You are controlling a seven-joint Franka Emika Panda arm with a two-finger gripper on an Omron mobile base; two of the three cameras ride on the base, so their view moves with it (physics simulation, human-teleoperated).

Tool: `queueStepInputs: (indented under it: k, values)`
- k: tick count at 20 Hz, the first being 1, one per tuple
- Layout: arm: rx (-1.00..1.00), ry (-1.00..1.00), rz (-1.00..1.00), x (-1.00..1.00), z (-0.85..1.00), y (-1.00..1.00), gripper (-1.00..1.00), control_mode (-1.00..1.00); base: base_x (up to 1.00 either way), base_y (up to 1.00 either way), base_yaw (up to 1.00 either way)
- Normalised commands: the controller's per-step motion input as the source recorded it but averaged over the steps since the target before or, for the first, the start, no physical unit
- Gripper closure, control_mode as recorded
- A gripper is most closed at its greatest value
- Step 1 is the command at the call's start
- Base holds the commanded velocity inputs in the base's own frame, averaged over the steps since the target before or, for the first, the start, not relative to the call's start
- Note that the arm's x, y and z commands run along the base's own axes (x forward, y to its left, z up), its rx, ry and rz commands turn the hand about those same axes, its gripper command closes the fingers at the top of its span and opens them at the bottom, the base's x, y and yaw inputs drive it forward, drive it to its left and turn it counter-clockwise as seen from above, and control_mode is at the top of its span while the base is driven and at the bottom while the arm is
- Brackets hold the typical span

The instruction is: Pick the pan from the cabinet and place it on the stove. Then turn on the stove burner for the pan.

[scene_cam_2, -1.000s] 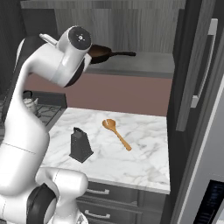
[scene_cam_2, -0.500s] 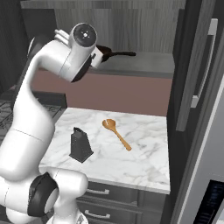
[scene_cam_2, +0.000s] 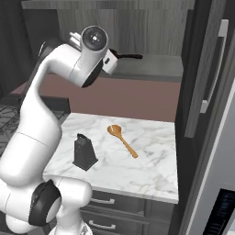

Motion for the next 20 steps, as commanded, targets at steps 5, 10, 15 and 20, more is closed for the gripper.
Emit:
queueStepInputs:
  k: [5, 10, 15, 20]
  values:
    - [0.0, 0.0, -0.06, 0.16, -0.03, -0.3, -1.0, -1.0, 0.0, 0.0, 0.0]
    - [0.0, 0.0, -0.05, 0.27, -0.05, -0.23, -1.0, -1.0, 0.0, 0.0, 0.0]
    - [0.0, 0.0, 0.0, 0.14, -0.01, -0.23, -1.0, -1.0, 0.0, 0.0, 0.0]
    - [0.0, 0.01, -0.02, 0.2, -0.02, -0.08, -1.0, -1.0, 0.0, 0.0, 0.0]
